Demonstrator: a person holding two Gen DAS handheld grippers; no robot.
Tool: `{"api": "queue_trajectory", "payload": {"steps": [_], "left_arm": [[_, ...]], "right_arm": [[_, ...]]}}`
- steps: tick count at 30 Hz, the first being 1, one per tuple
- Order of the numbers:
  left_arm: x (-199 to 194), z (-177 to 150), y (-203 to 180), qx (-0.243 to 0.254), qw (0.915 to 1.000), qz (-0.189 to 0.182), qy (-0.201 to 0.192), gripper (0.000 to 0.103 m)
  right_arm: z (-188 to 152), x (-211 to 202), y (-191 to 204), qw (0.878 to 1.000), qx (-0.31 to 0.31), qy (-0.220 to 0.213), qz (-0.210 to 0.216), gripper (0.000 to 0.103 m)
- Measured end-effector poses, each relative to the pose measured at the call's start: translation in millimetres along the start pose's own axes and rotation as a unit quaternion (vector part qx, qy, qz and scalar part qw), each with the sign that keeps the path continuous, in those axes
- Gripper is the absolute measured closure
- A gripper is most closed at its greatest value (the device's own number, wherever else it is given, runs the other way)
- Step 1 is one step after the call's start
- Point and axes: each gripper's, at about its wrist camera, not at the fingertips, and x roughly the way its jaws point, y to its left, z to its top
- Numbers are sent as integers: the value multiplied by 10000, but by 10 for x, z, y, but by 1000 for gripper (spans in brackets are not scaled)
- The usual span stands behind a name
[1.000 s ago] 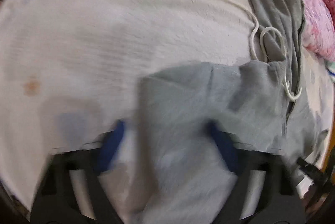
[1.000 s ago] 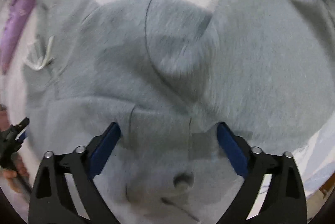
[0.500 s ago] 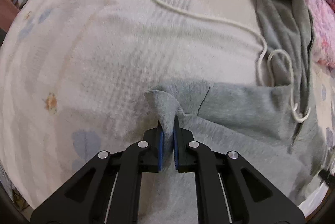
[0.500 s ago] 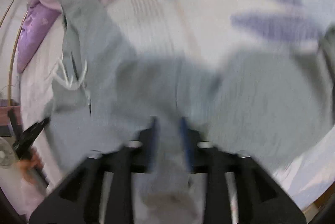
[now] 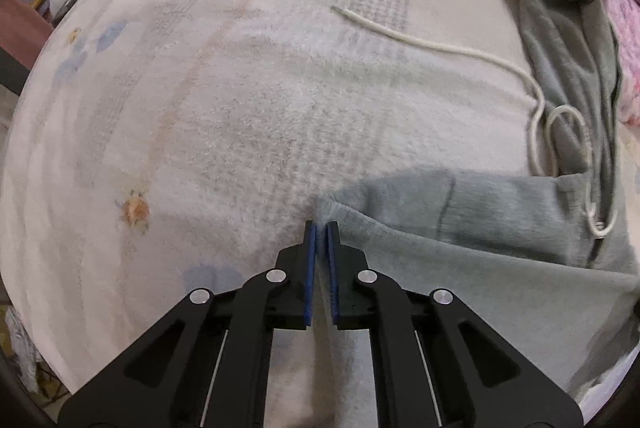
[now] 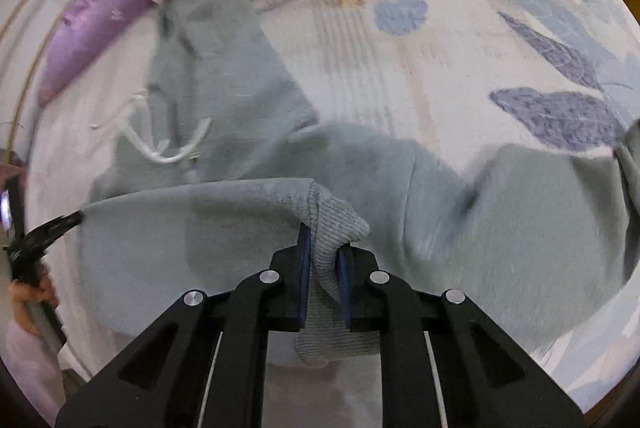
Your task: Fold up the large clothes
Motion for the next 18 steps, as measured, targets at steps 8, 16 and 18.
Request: {"api": "queue_trajectory", "payload": {"steps": [8,16,18], "left_arm": [[-241,-515,70,93,9983,-442,371,37],[-285,-1268,-88,311,9965,-90,767,95],[-230,-1265,-73,289,9974,97,654,95]], "right_arm": [[-599,-47,-155,9970,521,393,421,35],[-811,51,-125,9942,859,611,226,89],[-860,241,-147,9933,842,754,241,88]]}}
